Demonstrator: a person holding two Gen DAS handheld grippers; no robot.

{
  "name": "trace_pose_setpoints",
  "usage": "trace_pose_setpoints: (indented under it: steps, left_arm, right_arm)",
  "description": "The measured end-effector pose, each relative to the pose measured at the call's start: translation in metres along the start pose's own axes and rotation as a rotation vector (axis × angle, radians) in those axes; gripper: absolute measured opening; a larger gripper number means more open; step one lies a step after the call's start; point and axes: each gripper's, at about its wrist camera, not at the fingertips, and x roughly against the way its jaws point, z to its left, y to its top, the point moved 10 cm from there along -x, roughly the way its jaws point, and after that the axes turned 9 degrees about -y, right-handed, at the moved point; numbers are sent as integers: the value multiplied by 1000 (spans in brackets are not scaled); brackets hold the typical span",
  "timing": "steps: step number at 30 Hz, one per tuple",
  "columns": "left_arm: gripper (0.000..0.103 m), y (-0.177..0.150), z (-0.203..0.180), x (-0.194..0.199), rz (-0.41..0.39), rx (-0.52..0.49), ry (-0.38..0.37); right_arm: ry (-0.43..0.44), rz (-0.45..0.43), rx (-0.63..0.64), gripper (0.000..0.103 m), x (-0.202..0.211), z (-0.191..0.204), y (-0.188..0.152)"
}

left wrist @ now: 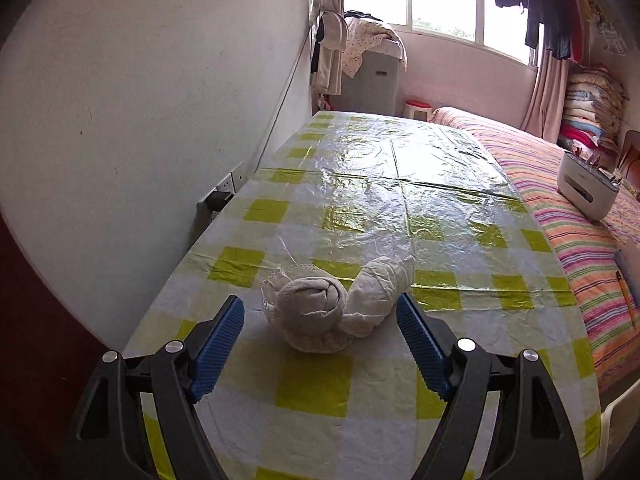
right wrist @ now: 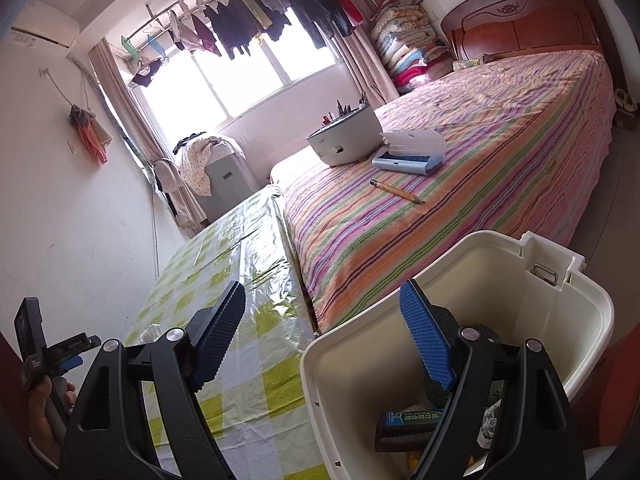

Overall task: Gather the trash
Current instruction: 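Move both open tools from the bin back to the table, then grasp the white lace hat with the left tool while the right tool grasps the white tissue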

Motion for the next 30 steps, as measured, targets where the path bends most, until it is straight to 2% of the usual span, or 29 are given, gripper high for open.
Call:
trace_pose_setpoints:
  steps: [3, 7, 11, 17, 20, 21, 22, 24, 28, 30]
  left_arm:
    - [76, -2, 15, -19, 53, 56, -10]
    - [76, -8, 23, -47, 150, 160, -72]
    - [76, -8, 29, -63, 194, 249, -114]
    - [76, -19, 46, -87, 260, 314, -94]
    - [75, -20, 46, -93, 264, 335, -135]
    - [69, -19, 48, -93, 253, 344, -145]
    - [57, -17, 46, -94, 247, 352, -175]
    - [48, -15, 45, -94, 253, 377, -222]
    - [42, -15, 51, -89, 237, 405, -231]
    - [41, -13, 57, -85, 227, 404, -211]
  right_arm:
    - [65, 35, 46, 78, -2, 33, 0]
    - [148, -1, 125, 79, 8, 82, 3]
    - [216, -6, 176, 79, 15, 122, -7]
    - [287, 65, 214, 79, 5, 170, -20]
    - [323, 114, 231, 79, -7, 199, -25]
    - [330, 126, 236, 79, -10, 207, -26]
    - [340, 135, 245, 79, -14, 216, -28]
    - [339, 154, 269, 79, -23, 231, -33]
    - [330, 218, 301, 79, -49, 255, -46]
    - [316, 269, 315, 79, -65, 267, -57]
